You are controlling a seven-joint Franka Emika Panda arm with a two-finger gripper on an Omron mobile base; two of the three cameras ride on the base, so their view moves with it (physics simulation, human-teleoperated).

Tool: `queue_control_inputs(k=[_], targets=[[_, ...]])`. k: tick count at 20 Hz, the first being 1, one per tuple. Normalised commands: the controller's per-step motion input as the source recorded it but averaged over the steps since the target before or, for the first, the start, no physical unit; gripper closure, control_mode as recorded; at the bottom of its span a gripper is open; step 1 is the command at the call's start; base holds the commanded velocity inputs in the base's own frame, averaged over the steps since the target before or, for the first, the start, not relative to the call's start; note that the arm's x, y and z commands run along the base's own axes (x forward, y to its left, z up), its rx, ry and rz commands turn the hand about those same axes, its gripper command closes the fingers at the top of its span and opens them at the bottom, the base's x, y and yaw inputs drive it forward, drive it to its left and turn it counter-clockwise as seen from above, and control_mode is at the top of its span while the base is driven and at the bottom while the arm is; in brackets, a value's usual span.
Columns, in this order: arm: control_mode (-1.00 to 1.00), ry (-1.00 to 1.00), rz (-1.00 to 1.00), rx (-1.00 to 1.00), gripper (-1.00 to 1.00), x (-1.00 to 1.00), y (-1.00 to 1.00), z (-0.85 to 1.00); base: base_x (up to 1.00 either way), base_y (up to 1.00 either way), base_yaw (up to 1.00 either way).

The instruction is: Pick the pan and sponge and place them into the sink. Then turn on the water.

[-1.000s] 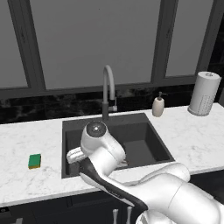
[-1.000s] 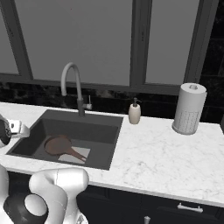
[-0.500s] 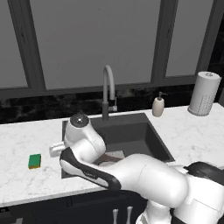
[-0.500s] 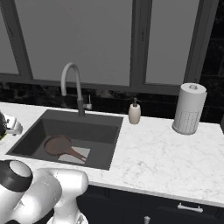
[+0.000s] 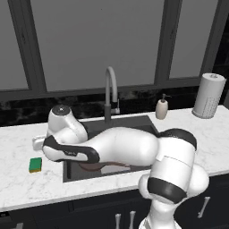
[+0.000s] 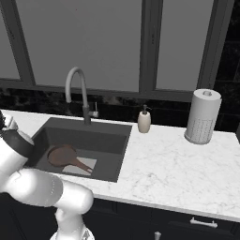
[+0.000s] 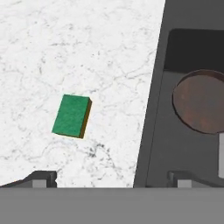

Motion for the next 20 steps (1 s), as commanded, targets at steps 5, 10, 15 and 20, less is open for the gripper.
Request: queue_control_inputs(k=[5, 10, 15, 20], targets=[[-1.0, 0.03, -0.04, 0.0, -1.0, 0.13, 0.62, -0.12, 0.0, 0.0, 0.0], [-1.0, 0.07, -0.06, 0.0, -1.0, 0.02, 0.44, -0.31, 0.0, 0.0, 0.0], [-1.0, 0.05, -0.07, 0.0, -1.0, 0.01, 0.25, -0.36, 0.0, 0.0, 0.0], [-1.0, 0.02, -0.07, -0.02, -1.0, 0.14, 0.23, -0.22, 0.0, 0.0, 0.0]])
